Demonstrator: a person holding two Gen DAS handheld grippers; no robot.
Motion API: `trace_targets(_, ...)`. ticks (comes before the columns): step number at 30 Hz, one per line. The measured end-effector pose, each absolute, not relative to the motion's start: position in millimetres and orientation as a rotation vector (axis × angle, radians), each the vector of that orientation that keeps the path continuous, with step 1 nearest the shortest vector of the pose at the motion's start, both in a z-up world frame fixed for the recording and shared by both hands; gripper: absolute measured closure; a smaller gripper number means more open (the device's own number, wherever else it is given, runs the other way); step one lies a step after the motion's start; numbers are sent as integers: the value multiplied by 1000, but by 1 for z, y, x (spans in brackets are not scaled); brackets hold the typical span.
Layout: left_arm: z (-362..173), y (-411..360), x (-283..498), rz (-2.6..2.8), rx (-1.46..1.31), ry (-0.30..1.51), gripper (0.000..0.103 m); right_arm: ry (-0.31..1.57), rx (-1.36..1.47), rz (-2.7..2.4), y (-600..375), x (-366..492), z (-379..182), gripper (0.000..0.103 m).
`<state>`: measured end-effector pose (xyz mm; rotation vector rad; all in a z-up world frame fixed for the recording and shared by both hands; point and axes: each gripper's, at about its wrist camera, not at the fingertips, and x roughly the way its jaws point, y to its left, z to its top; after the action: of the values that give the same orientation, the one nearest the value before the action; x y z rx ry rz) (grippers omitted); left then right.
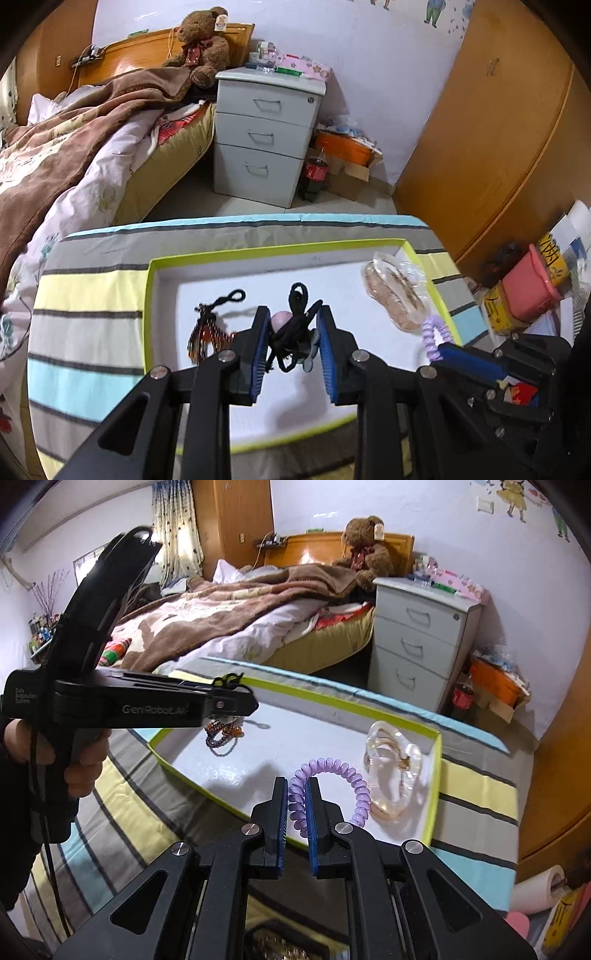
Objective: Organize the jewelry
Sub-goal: 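Carry the hair tie and lavender coil into the green tray with both tools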
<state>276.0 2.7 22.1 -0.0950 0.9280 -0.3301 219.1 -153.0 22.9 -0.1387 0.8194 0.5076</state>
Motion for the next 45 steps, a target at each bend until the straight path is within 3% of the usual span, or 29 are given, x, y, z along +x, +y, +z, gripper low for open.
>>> trace_targets(14, -16, -6, 312, -317, -101, 1014, 76, 917, -155, 527, -140, 247, -14, 94)
trace_targets(33, -24, -14, 321, -295, -62, 1027, 75, 943, -177, 511, -132, 255, -24, 94)
trace_targets(41, -24, -13, 320, -293, -66, 1030, 68, 945, -165, 503, -131, 257, -23, 93)
trace_targets(45, -23, -11, 320, -287, -75, 1027, 60, 940, -155, 497, -133, 257, -22, 92)
